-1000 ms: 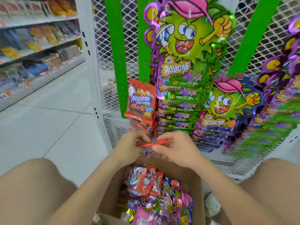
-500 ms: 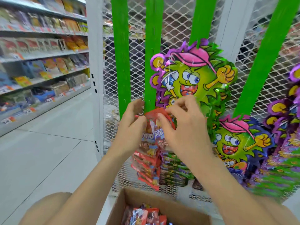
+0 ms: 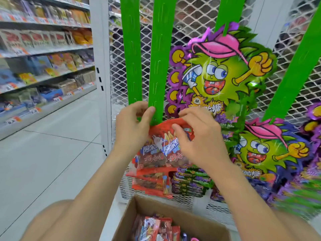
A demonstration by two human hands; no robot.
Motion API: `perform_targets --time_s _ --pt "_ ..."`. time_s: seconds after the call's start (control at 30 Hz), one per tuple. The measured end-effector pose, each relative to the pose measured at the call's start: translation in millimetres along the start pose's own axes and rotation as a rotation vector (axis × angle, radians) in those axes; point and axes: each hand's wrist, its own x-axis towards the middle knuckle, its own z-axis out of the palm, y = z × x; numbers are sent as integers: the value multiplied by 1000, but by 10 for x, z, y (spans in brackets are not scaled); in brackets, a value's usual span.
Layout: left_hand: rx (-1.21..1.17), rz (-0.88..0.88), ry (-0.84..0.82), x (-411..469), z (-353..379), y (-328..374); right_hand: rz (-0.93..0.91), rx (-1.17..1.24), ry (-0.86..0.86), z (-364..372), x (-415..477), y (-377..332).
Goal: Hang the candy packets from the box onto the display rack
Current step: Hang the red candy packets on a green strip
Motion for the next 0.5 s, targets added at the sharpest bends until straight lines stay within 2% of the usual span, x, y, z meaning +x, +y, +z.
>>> perform_targets --time_s 0.27,0.37,0.5 --pt "146 -3 119 52 -106 -46 -16 -2 -1 -95 -25 -118" --pt "40 -92 47 96 -118 -52 26 67 7 -85 26 -213" --pt "-231 -271 -118 145 -175 -50 211 189 20 -7 140 -362"
